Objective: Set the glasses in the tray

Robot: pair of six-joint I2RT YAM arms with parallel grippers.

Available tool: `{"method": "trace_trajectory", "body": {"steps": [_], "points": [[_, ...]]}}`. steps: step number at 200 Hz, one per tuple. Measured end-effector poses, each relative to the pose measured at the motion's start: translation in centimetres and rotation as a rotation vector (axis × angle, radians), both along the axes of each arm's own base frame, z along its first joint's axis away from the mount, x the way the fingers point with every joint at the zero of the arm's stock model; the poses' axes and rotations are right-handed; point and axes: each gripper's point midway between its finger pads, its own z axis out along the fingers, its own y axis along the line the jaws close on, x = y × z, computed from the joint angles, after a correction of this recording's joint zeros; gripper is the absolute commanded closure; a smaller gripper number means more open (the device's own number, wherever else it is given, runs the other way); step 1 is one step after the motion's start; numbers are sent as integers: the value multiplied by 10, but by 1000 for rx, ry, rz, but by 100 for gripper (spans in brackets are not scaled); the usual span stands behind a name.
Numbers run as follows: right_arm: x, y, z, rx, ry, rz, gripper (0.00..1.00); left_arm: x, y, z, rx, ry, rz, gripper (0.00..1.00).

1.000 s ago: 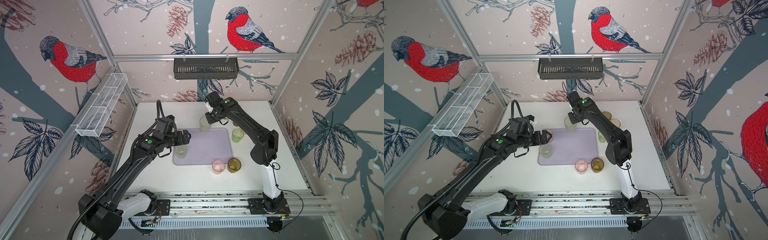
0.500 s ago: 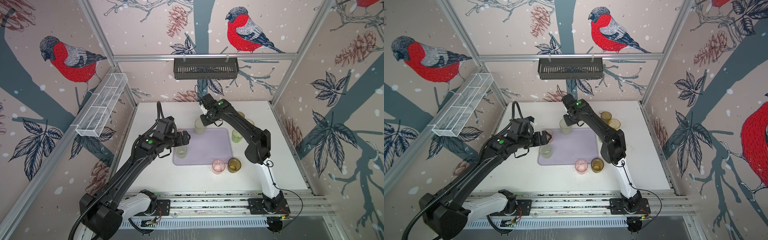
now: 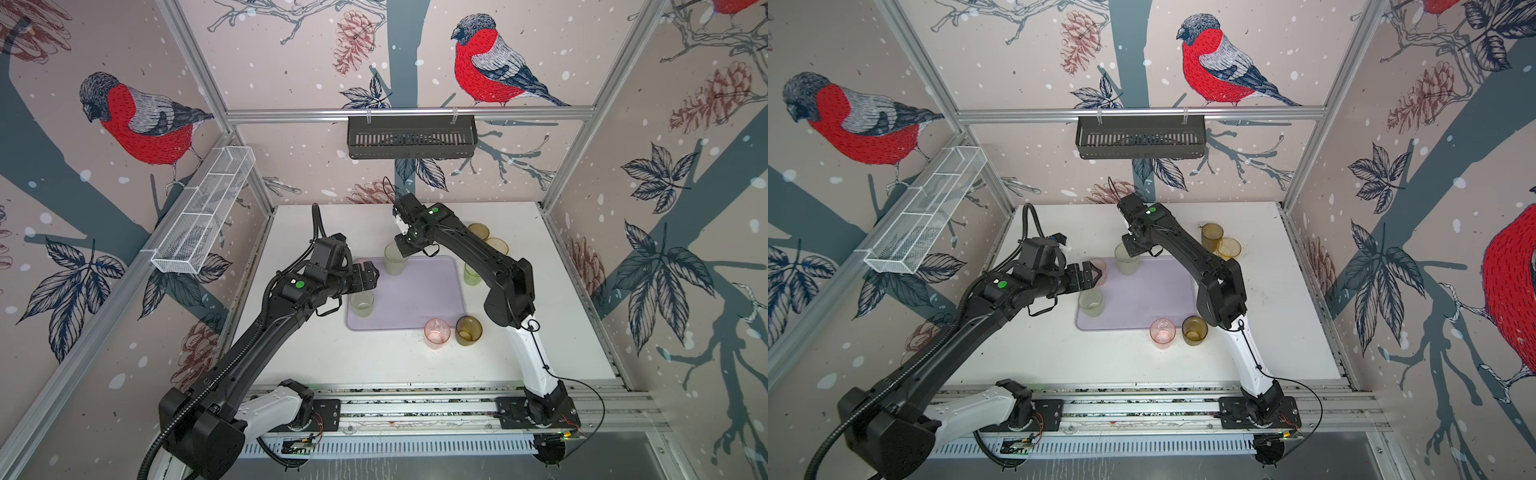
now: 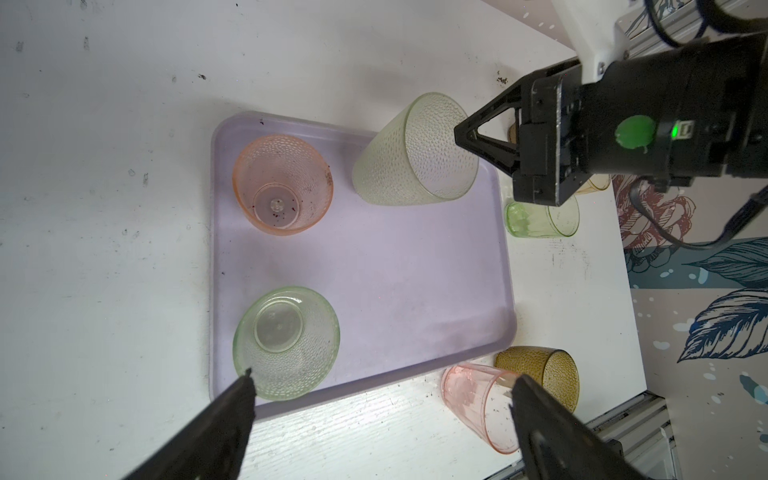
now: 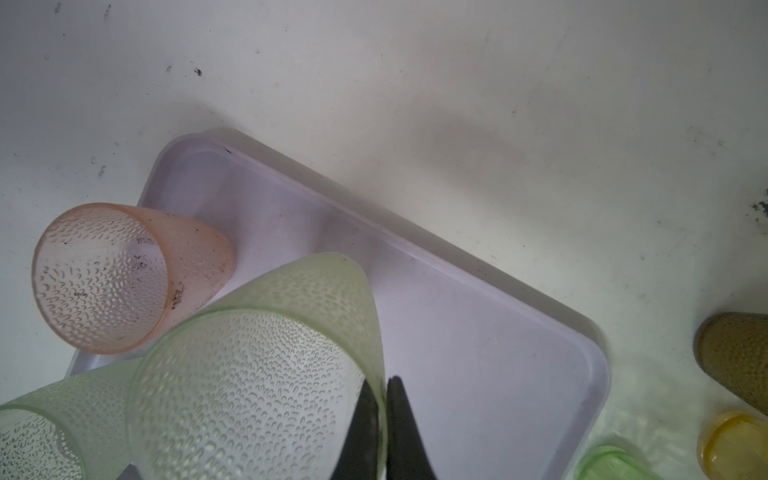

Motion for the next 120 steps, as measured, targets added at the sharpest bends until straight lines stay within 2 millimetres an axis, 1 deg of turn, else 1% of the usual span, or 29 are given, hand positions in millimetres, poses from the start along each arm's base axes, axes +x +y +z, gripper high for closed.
{"method": "trace_trajectory", "body": {"steps": [120], "points": [[-10,9,-15,10,47,18,96,7,12,1,15,-14,47,4]]}}
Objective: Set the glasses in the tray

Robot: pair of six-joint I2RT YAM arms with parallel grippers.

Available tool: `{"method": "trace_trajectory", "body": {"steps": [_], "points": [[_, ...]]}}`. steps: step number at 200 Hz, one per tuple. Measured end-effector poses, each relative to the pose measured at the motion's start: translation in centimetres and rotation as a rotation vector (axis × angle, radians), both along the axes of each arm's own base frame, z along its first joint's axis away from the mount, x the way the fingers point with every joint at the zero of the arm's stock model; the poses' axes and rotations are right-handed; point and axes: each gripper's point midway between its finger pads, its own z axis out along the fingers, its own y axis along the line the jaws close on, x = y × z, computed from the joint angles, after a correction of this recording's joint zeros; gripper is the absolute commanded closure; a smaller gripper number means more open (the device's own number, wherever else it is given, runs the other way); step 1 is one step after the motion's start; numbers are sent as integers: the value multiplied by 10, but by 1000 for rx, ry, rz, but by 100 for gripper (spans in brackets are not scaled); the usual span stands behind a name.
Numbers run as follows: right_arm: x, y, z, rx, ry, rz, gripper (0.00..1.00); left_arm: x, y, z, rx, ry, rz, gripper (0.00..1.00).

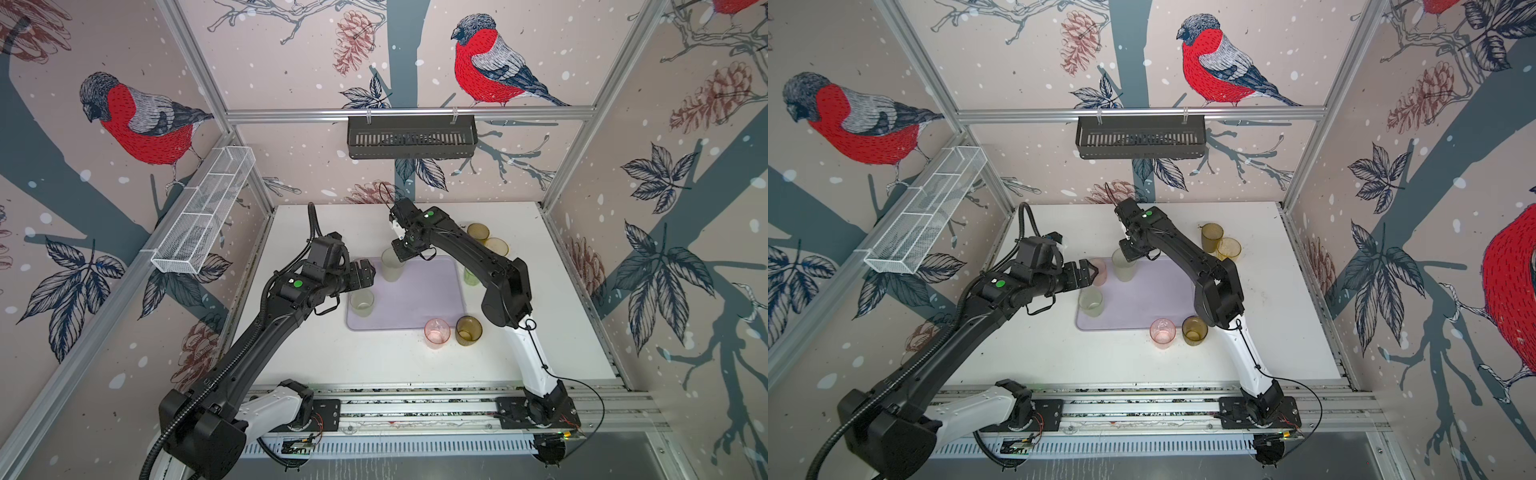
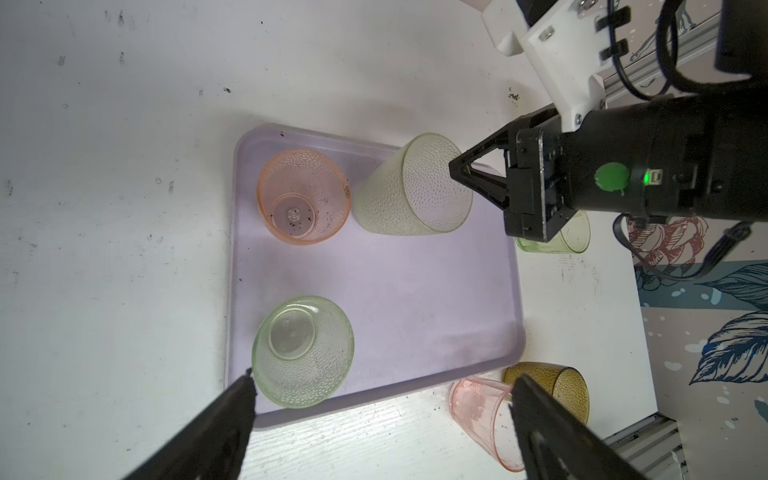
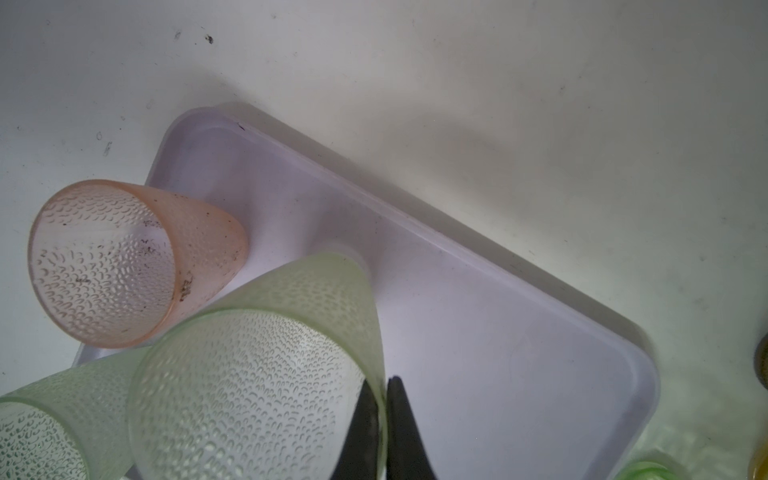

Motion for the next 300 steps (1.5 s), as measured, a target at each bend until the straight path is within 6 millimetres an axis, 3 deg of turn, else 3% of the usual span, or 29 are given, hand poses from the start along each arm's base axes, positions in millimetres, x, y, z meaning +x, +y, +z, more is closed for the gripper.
{"method": "trace_trajectory", "body": {"steps": [300], "points": [[-2,7,-5,5,3,2,92,0,9,-8,10,8,28,5]]}}
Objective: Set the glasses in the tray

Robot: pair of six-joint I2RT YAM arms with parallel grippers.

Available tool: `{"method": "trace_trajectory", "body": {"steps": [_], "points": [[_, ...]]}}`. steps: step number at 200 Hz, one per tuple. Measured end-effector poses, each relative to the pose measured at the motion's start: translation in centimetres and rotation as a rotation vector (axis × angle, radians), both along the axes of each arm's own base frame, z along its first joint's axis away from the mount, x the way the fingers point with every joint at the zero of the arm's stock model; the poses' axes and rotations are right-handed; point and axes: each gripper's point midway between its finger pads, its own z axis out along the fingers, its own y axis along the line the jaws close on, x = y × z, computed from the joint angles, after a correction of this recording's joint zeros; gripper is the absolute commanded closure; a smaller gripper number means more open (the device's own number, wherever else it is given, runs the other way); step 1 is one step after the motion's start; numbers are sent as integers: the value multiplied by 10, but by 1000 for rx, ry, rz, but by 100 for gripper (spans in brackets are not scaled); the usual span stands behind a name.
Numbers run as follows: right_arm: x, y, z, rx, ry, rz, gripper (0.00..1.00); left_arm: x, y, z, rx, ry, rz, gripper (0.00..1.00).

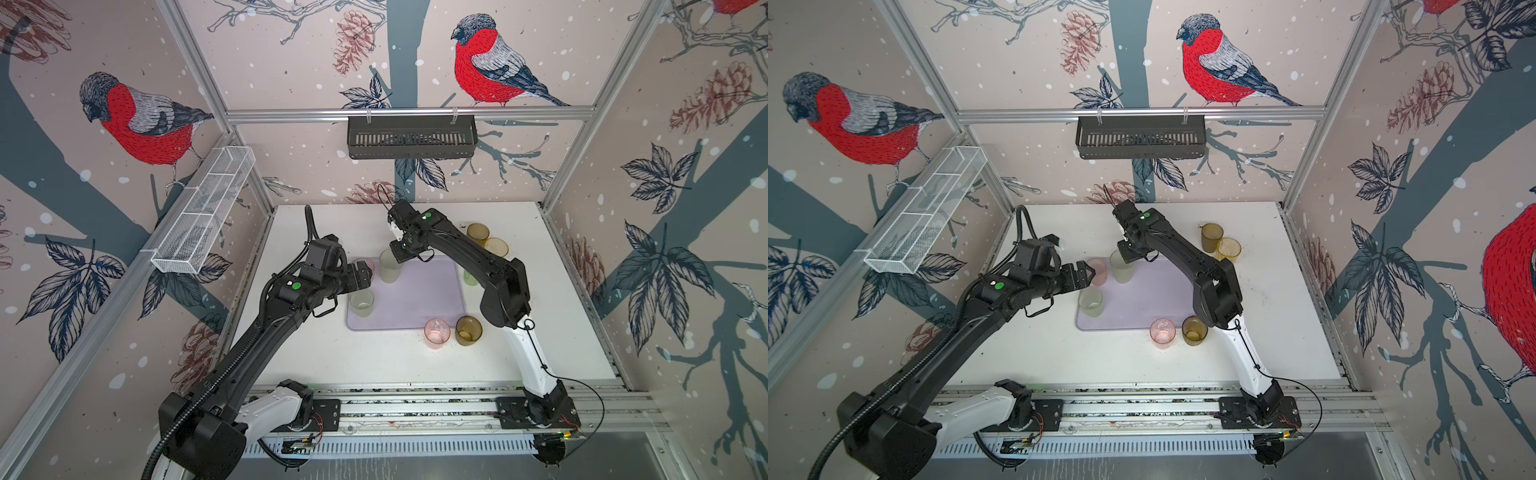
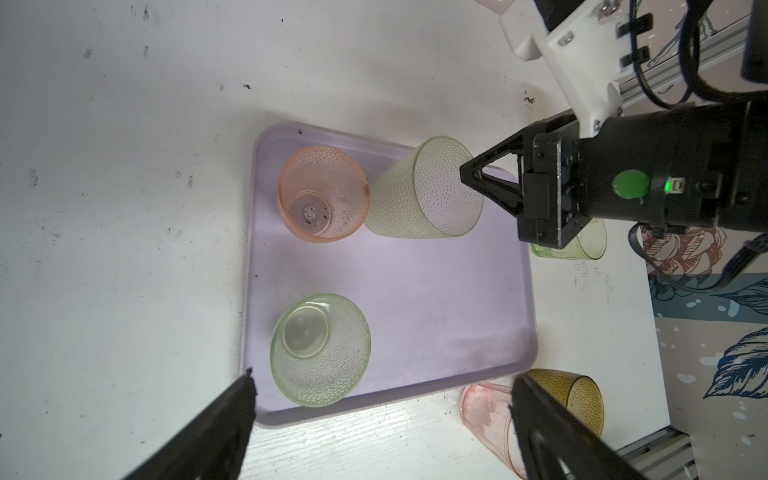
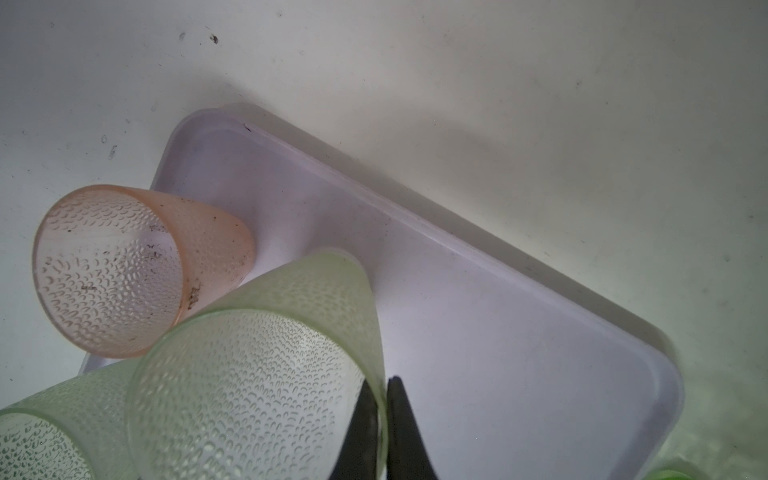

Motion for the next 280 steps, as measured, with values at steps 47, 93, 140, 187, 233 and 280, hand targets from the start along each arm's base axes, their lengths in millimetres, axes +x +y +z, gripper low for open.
{"method": "trace_trajectory", "body": {"steps": [47,93,140,187,233,280], "points": [[-2,1,0,-4,0,4,92,0,1,-1,-2,2,2,4],[-3,2,0,-7,-2,6,90,0,1,-1,-2,2,3,4],[-2,2,1,-10,-8,4,87,0,1,-1,-2,3,3,5],[-2,2,1,-10,-9,4,84,1,1,-1,-2,2,4,4],[-3,3,1,-9,-9,6,79,1,2,-1,-2,2,4,5],[-2,4,4,-5,-15,5,67,0,0,0,-12,4,-4,4]]}}
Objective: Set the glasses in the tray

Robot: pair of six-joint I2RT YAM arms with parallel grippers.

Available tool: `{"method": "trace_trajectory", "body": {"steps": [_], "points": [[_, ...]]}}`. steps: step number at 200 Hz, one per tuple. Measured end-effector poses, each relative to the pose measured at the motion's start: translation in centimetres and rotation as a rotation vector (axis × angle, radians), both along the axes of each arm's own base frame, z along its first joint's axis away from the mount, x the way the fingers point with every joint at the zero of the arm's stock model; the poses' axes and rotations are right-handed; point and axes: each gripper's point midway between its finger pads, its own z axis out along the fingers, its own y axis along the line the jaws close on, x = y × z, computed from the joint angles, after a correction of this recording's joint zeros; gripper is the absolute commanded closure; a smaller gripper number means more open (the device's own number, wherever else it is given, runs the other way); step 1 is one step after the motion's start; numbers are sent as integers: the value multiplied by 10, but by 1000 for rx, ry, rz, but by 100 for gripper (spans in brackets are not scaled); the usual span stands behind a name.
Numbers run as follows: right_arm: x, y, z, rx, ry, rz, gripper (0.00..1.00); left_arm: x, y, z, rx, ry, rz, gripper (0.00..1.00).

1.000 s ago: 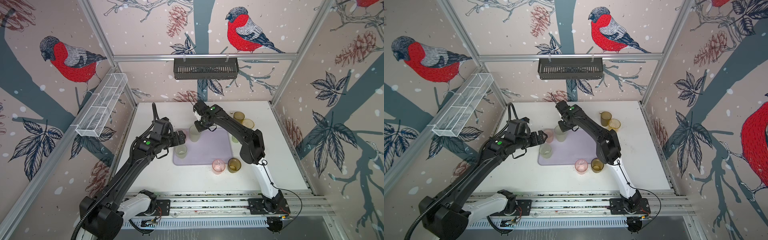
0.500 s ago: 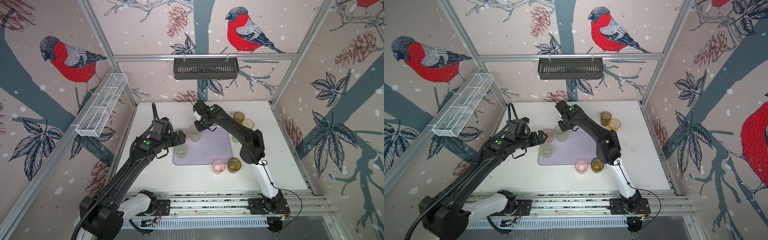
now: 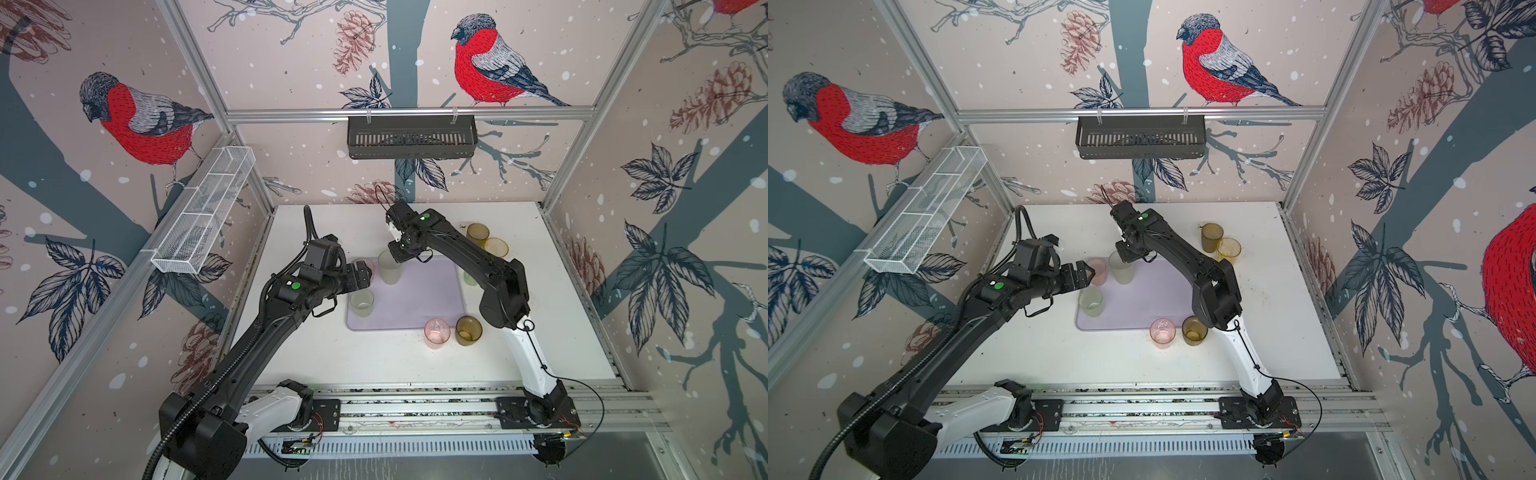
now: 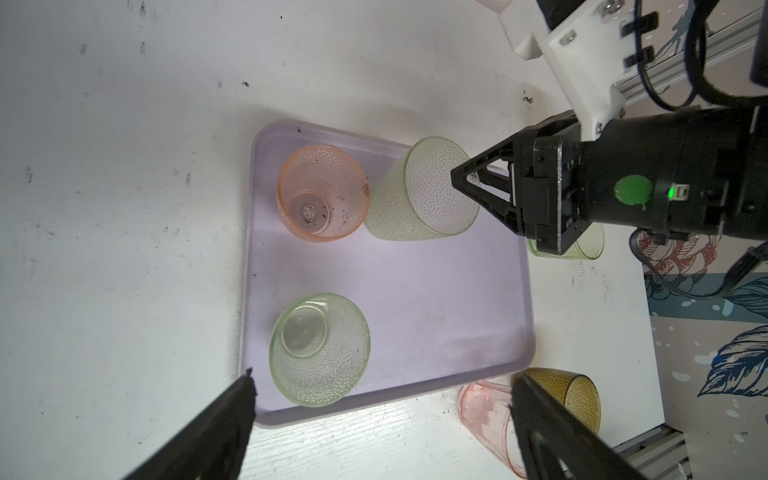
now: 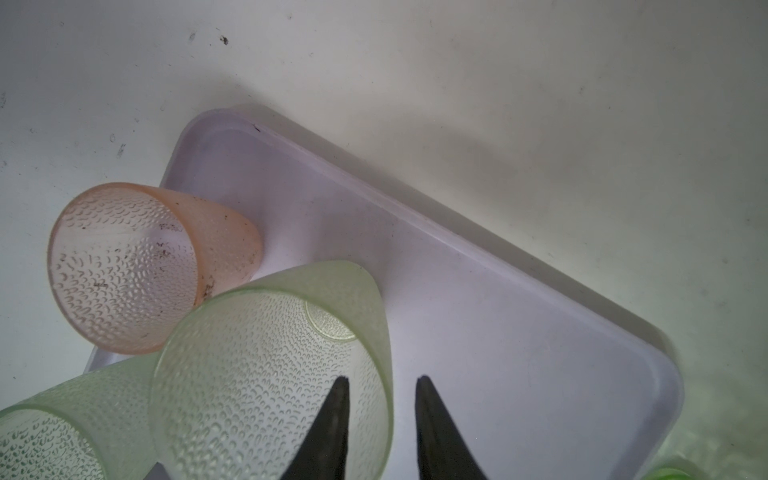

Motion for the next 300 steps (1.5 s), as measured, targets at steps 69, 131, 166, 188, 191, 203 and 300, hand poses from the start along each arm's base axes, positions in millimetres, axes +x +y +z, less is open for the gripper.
{"method": "trace_trajectory", "body": {"steps": [69,131,166,188,191,203,300], "points": [[3,3,8,16,-18,-6,59,-1,0,4,-4,-12,-1,4],[4,2,15,29,-25,-24,55,-3,1,7,-8,-20,-4,4],[3,1,30,47,-46,-29,54,-4,1,10,-8,-31,-10,5],[3,1,39,59,-58,-31,51,-5,0,13,-15,-36,-15,4],[3,1,40,60,-59,-32,50,-5,0,13,-16,-37,-15,4],[2,1,45,69,-64,-46,49,-6,0,15,-21,-41,-19,4],[-25,-14,66,76,-63,-93,43,-23,-6,15,-49,-45,-90,4]]}}
